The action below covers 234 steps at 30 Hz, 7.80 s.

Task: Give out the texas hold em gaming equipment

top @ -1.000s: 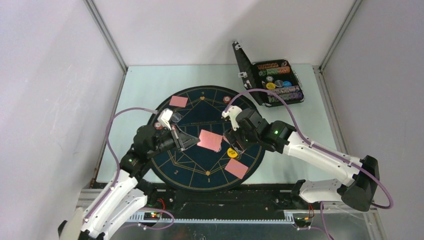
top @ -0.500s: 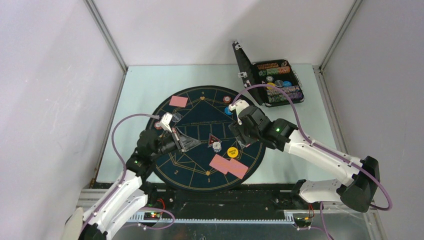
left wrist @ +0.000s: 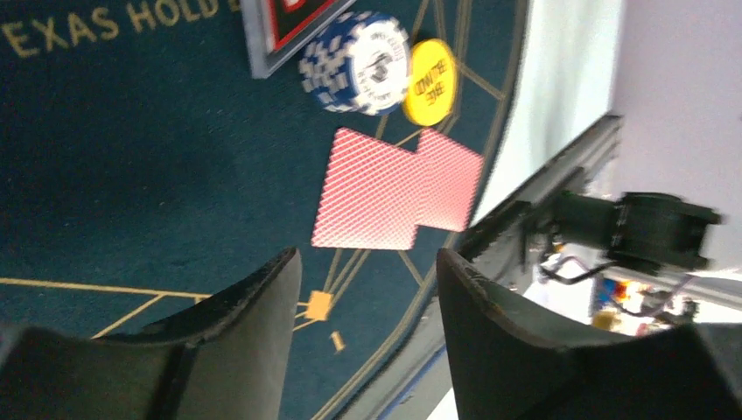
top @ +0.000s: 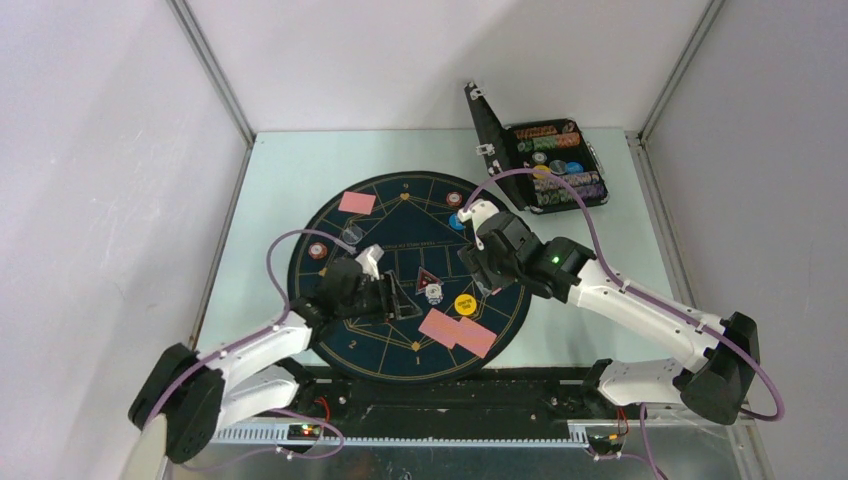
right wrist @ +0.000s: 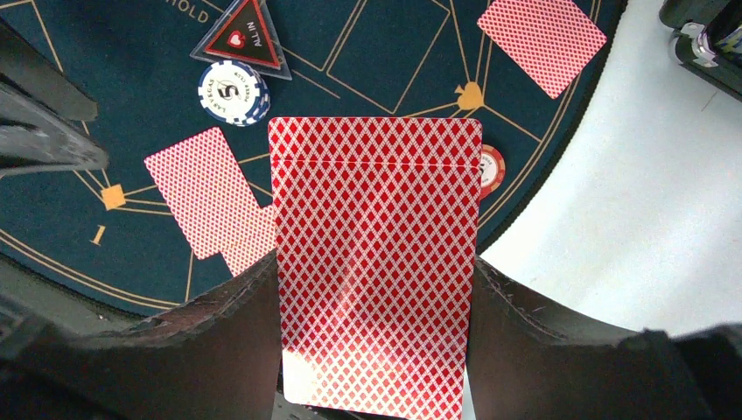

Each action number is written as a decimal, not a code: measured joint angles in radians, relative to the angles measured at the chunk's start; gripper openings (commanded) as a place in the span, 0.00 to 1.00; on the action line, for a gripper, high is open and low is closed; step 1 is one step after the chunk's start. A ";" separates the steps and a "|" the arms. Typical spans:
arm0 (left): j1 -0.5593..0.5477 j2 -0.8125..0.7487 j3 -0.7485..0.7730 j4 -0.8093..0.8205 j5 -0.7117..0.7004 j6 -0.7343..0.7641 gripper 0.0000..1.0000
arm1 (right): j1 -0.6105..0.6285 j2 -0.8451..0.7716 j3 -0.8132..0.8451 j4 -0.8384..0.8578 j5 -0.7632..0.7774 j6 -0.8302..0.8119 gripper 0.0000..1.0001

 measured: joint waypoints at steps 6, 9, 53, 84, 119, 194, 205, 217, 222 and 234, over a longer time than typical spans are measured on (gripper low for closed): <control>-0.108 0.176 0.011 0.011 -0.124 0.051 0.72 | 0.000 0.000 0.000 -0.004 -0.001 0.000 0.00; -0.150 0.267 0.079 0.049 -0.153 0.075 0.69 | 0.000 0.000 0.000 -0.004 -0.003 0.000 0.00; -0.167 -0.182 0.244 -0.155 -0.306 0.099 1.00 | 0.082 -0.043 -0.060 0.009 -0.092 -0.048 0.00; -0.159 0.215 0.293 0.152 0.141 0.058 1.00 | 0.092 -0.009 -0.060 0.076 -0.298 -0.099 0.00; -0.078 0.074 0.304 0.013 0.142 0.102 0.44 | 0.092 -0.009 -0.060 0.075 -0.289 -0.100 0.00; 0.640 1.003 1.152 -0.513 -0.132 0.379 0.99 | 0.031 -0.073 -0.060 0.074 -0.172 -0.072 0.00; 0.602 0.389 0.755 -0.283 0.040 0.299 1.00 | 0.040 -0.071 -0.060 0.075 -0.175 -0.073 0.00; 0.066 0.146 0.222 0.194 0.285 0.019 1.00 | 0.086 -0.045 -0.060 0.075 -0.195 -0.084 0.00; 0.027 0.090 0.189 0.280 0.277 -0.037 1.00 | 0.093 -0.031 -0.060 0.075 -0.208 -0.092 0.00; -0.084 0.217 0.240 0.294 0.253 -0.031 1.00 | 0.109 -0.026 -0.060 0.075 -0.219 -0.092 0.00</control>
